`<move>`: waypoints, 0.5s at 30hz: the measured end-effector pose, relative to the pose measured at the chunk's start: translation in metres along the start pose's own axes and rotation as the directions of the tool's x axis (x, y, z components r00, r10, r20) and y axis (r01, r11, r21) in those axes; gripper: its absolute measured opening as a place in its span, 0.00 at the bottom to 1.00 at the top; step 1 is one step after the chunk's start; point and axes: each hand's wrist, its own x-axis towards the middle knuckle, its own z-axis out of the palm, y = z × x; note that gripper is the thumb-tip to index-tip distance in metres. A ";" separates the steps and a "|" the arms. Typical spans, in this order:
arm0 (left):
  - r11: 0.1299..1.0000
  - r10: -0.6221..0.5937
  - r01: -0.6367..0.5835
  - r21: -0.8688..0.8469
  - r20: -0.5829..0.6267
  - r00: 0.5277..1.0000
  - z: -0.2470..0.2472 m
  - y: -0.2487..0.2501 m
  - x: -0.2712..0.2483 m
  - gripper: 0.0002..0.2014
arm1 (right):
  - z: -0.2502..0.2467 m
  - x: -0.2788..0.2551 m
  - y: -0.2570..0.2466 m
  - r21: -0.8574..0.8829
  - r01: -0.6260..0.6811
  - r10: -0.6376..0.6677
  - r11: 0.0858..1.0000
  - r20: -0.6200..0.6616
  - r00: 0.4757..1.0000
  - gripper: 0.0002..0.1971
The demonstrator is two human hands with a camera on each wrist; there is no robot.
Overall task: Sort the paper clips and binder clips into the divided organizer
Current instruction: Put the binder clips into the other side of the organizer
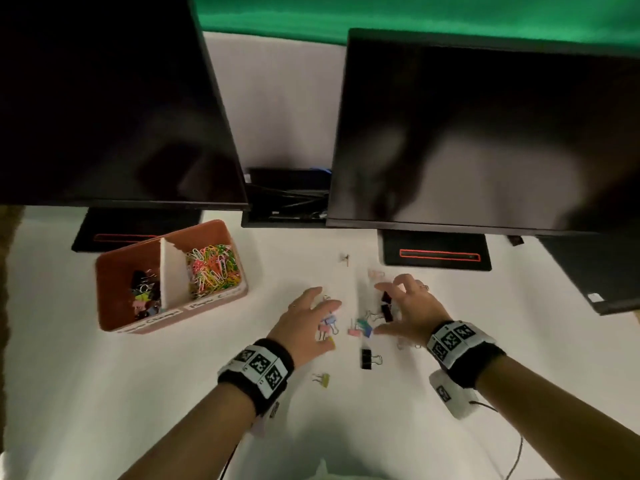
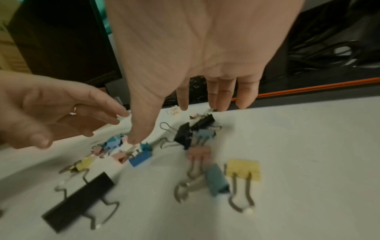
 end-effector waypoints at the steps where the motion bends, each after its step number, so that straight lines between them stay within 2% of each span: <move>1: 0.999 -0.012 0.010 0.053 0.041 0.999 0.006 0.000 0.006 0.37 | 0.004 0.000 0.004 -0.002 -0.012 0.012 1.000 0.021 1.000 0.45; 4: 0.972 -0.027 0.002 0.234 0.106 0.994 0.017 -0.002 0.016 0.43 | 0.014 0.006 0.011 0.024 -0.010 0.008 1.000 0.080 0.997 0.49; 7: 0.948 0.019 -0.048 0.315 0.093 0.995 0.021 -0.006 0.020 0.37 | 0.021 0.010 0.007 0.082 0.024 -0.031 0.996 0.081 0.996 0.44; 11: 0.987 0.077 -0.079 0.141 0.020 0.997 0.021 -0.013 0.018 0.22 | 0.023 0.014 -0.002 0.171 0.063 -0.075 0.983 0.068 0.995 0.30; 15: 1.000 0.001 -0.001 -0.025 0.017 1.000 0.020 -0.019 0.018 0.22 | 0.020 0.017 -0.006 0.206 0.104 -0.123 0.973 0.085 0.989 0.18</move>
